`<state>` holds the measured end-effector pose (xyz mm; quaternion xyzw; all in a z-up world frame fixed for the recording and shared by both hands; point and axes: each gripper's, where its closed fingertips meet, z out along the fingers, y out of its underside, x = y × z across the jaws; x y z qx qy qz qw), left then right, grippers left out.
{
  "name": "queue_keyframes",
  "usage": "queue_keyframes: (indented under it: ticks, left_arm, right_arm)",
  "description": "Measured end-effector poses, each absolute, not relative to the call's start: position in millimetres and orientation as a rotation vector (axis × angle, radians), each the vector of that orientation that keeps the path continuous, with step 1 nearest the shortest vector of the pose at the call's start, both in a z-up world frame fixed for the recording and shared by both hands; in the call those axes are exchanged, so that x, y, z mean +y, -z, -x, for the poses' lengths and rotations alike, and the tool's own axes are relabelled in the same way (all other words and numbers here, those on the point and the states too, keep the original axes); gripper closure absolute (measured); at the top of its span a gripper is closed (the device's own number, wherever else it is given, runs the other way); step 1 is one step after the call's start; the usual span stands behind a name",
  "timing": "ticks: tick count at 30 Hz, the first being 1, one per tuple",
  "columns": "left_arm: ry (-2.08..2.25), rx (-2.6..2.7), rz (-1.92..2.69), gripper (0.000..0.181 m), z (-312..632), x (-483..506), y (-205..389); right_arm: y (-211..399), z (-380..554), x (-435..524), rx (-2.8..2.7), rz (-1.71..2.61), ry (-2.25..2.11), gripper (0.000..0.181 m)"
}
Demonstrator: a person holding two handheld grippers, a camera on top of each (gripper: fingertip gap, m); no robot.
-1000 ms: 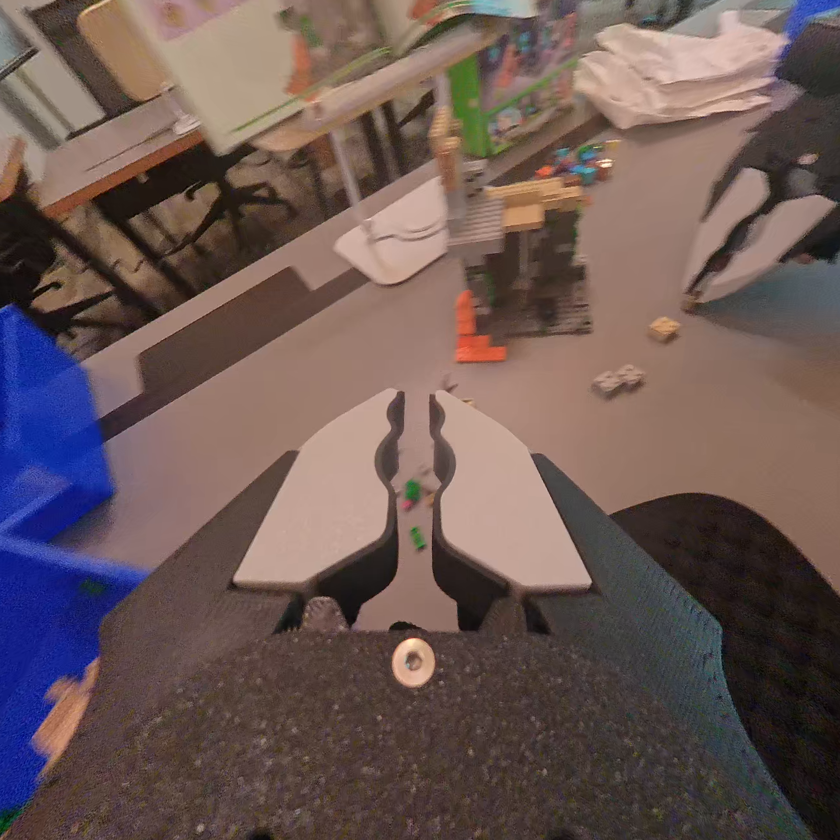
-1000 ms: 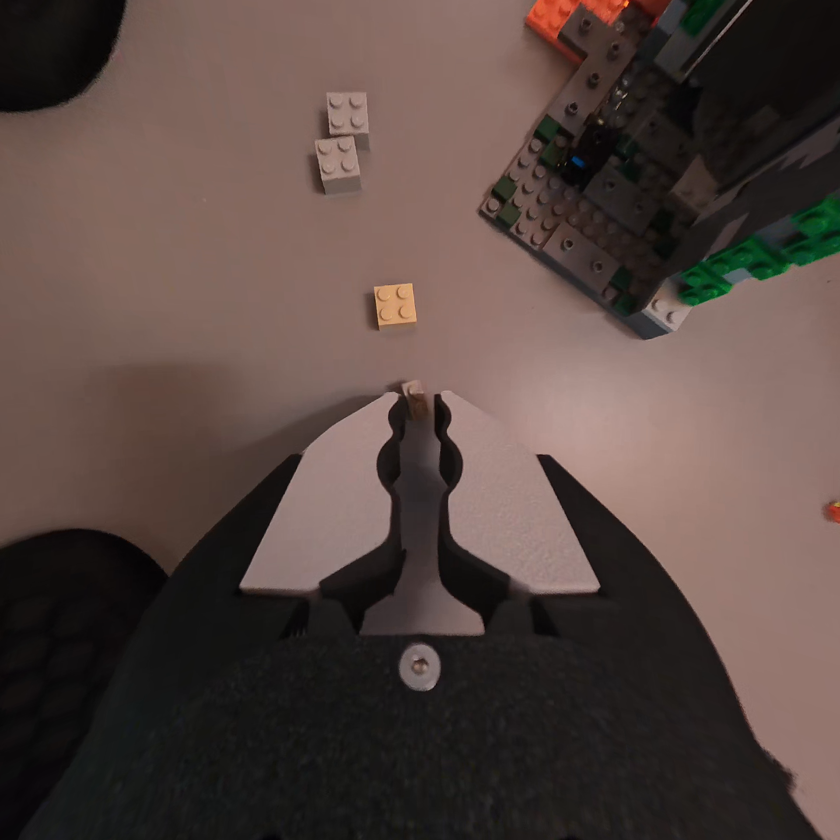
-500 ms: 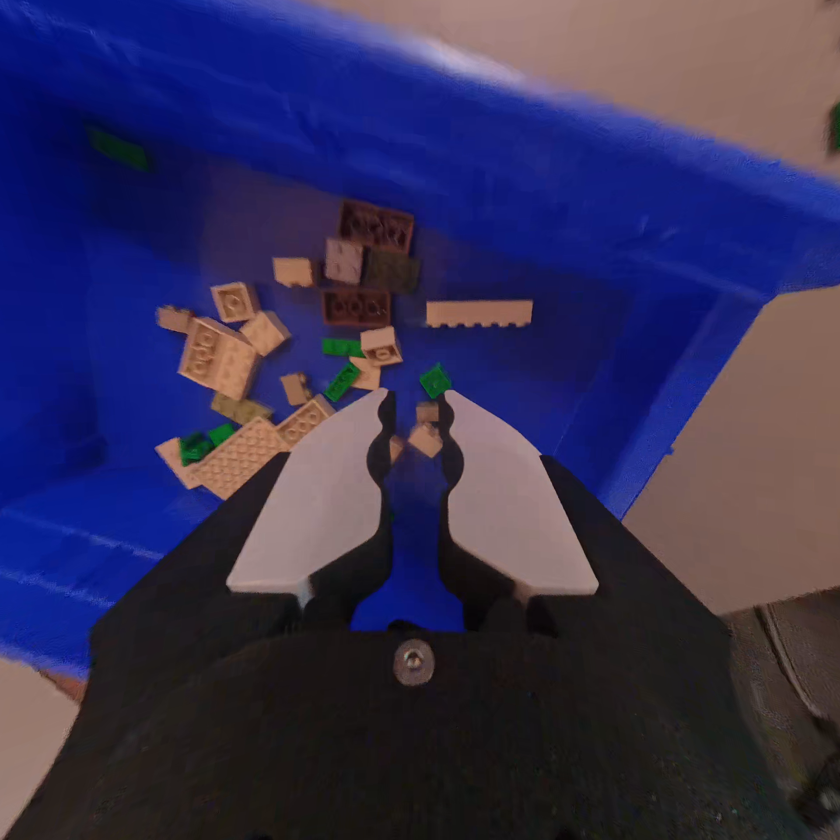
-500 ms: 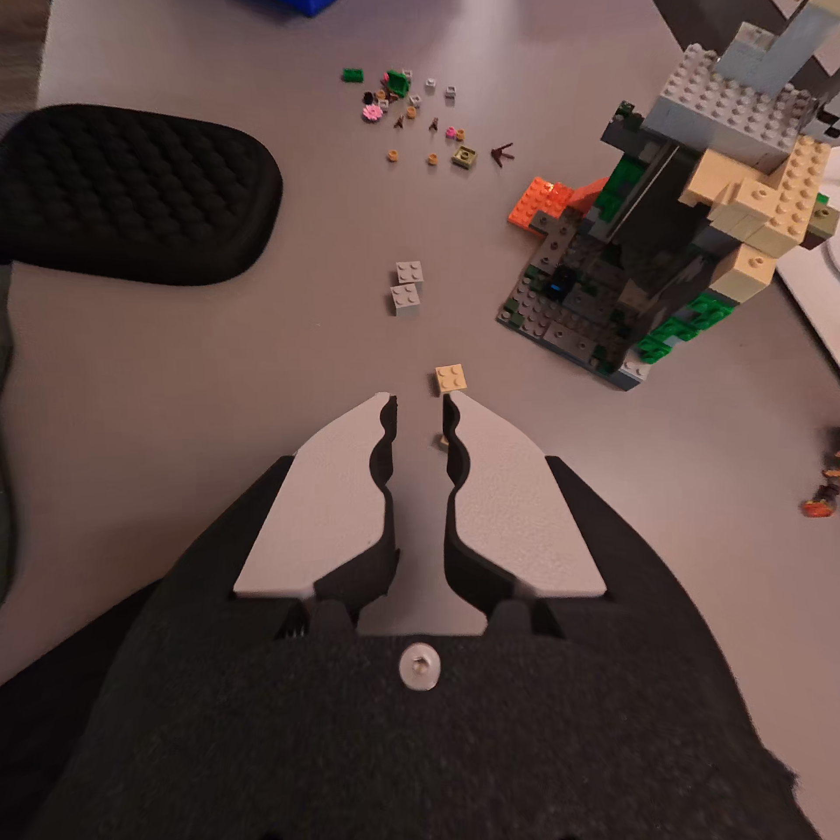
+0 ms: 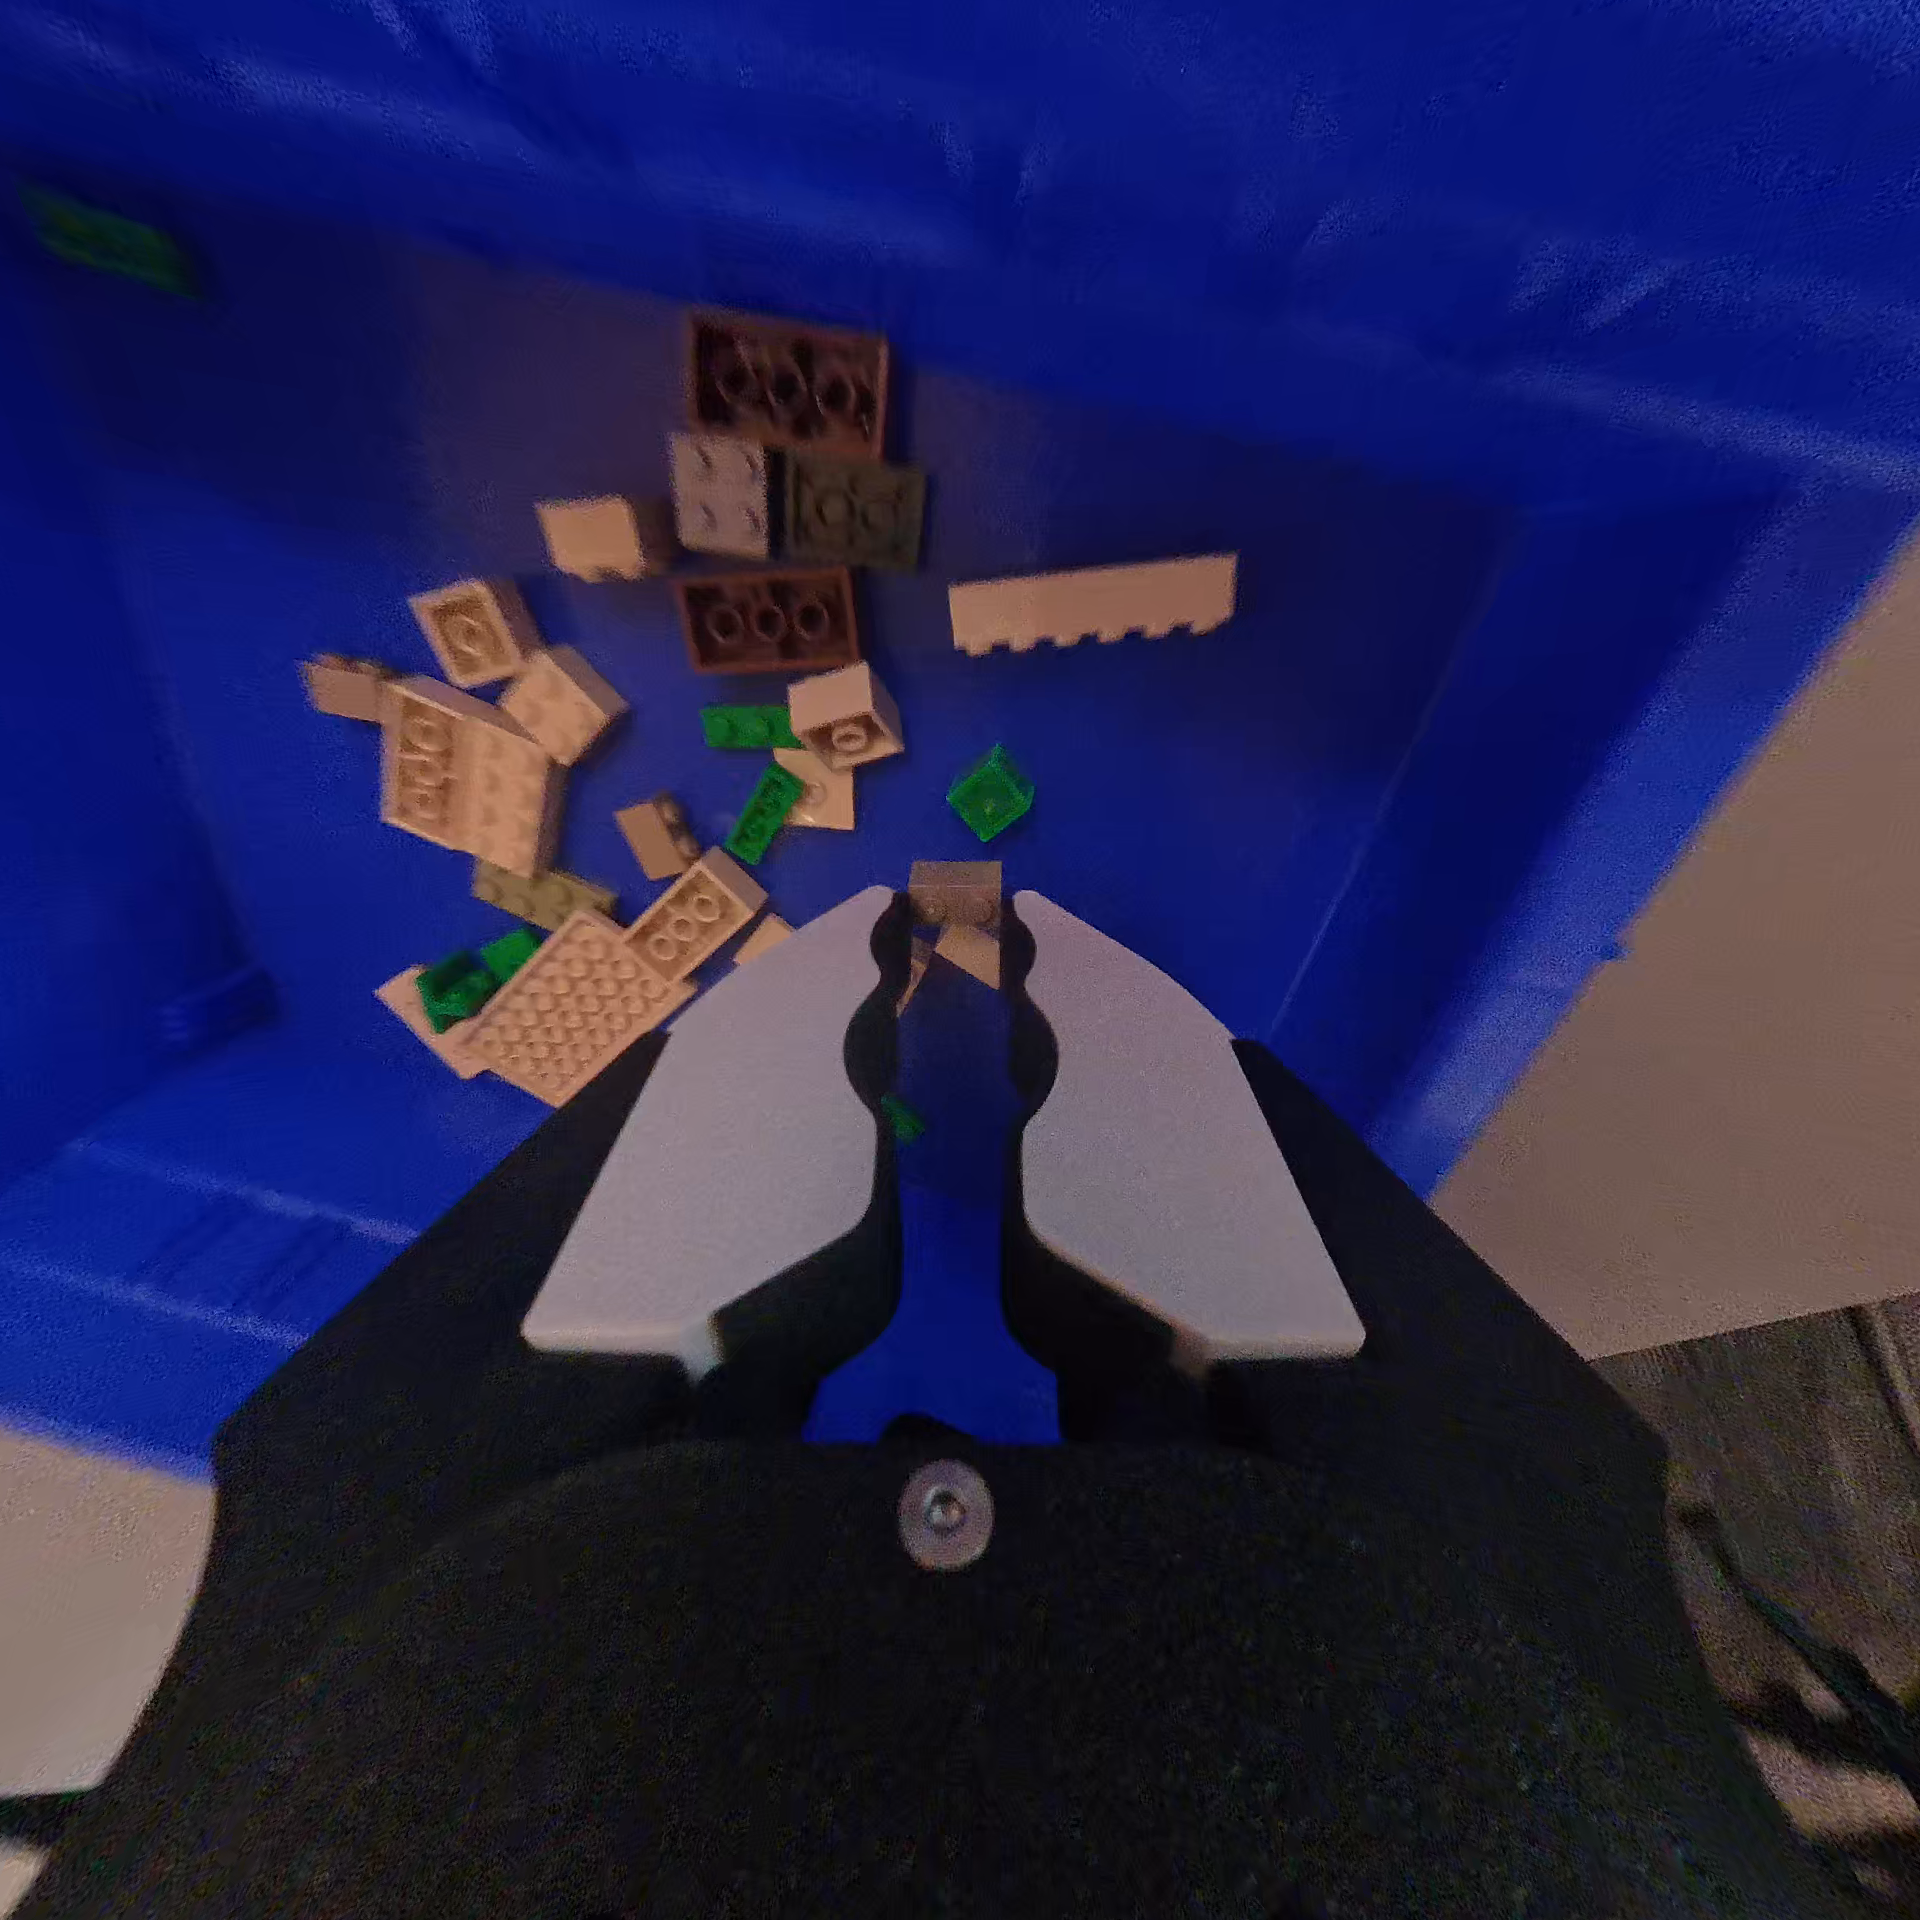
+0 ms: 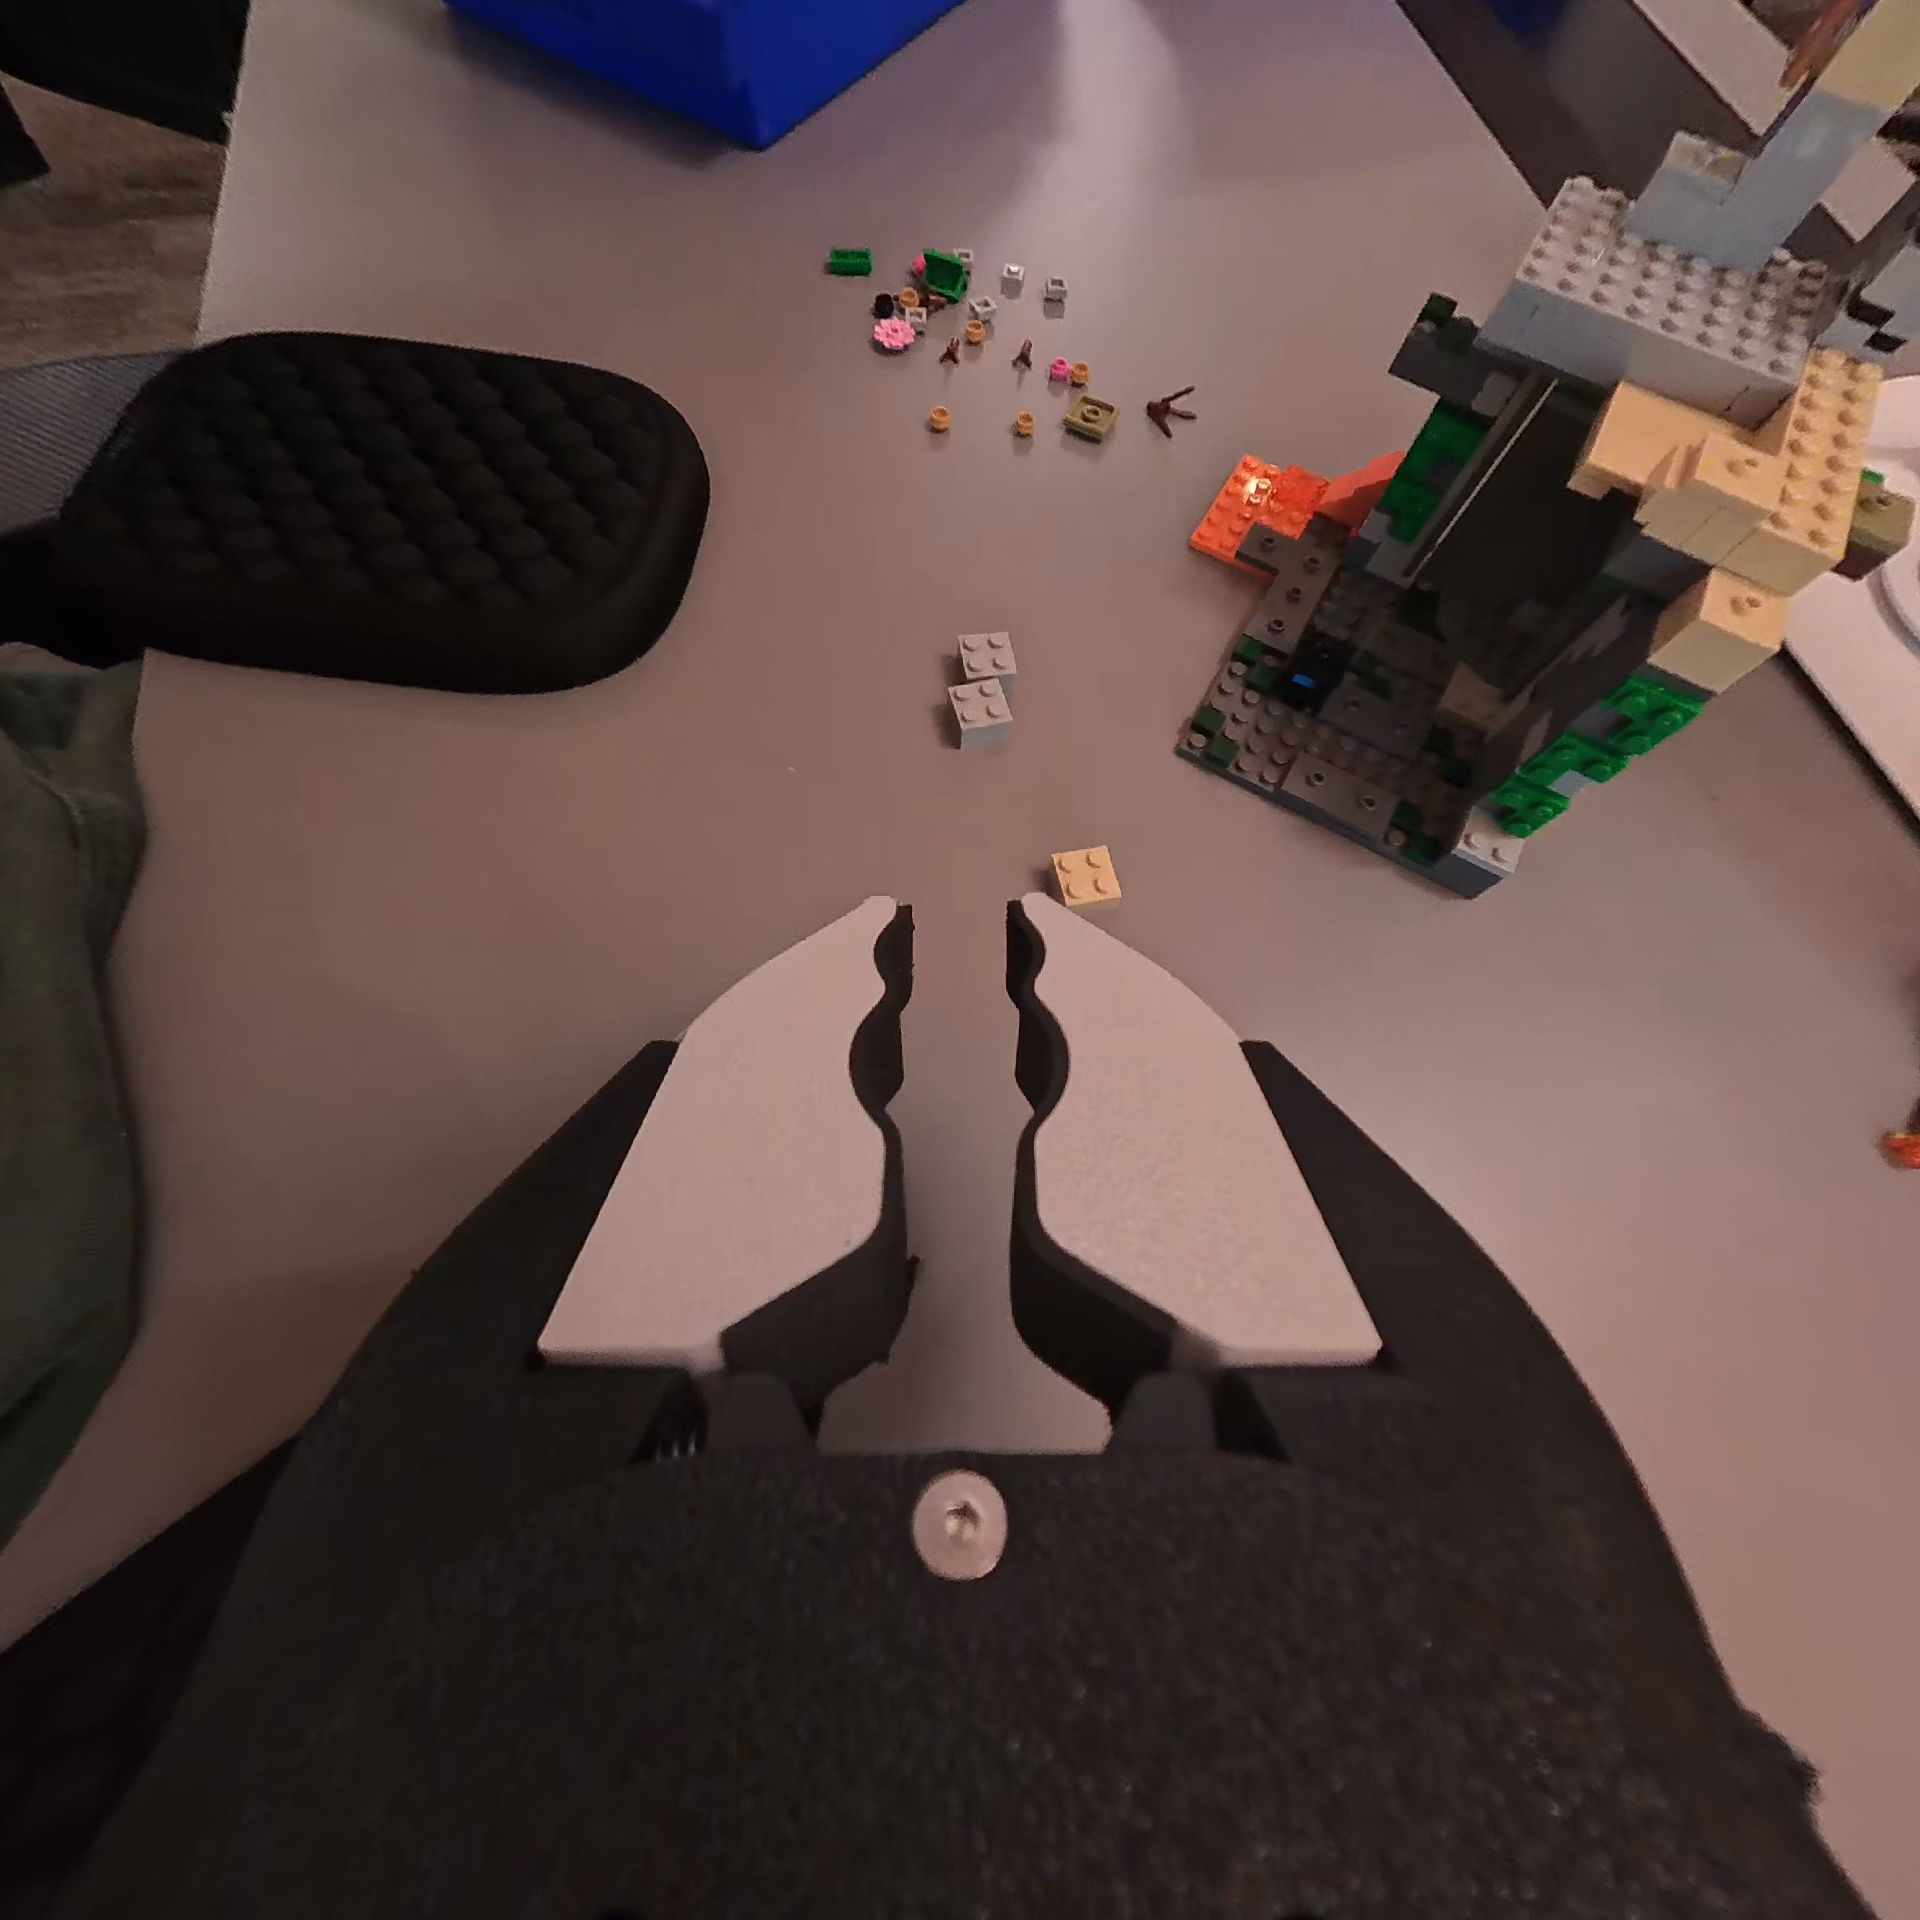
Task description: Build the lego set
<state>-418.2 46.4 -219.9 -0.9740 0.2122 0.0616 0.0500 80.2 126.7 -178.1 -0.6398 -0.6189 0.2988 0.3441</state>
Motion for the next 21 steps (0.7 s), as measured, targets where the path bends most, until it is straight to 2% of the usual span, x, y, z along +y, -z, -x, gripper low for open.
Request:
queue_keyframes:
  ticks: [1, 5, 9, 15, 21]
  left_arm:
    - [-0.181, 0.646, 2.909, 0.165, 410.7, 51.7, 205.9]
    - [-0.158, 0.829, 2.583, 0.165, 341.9, 77.6, 147.0]
    - [-0.014, 0.971, 2.344, 0.165, 236.3, 92.0, 118.4]
    - [0.361, 1.030, 2.198, 0.165, 101.2, 100.5, 127.7]
    - [0.597, 1.028, 2.189, 0.165, 27.1, 108.7, 147.7]
  right_arm:
    - [175.3, -79.4, 125.8, -1.602, 1.653, -0.779, 0.165]
    - [158.4, -64.1, 119.3, -1.565, 1.601, -0.847, 0.165]
    - [138.1, -36.1, 116.9, -1.508, 1.486, -0.789, 0.165]
    - [126.4, 3.4, 96.2, -1.521, 1.224, -0.483, 0.165]
    - [131.1, 15.7, 96.6, -1.505, 1.076, -0.198, 0.163]
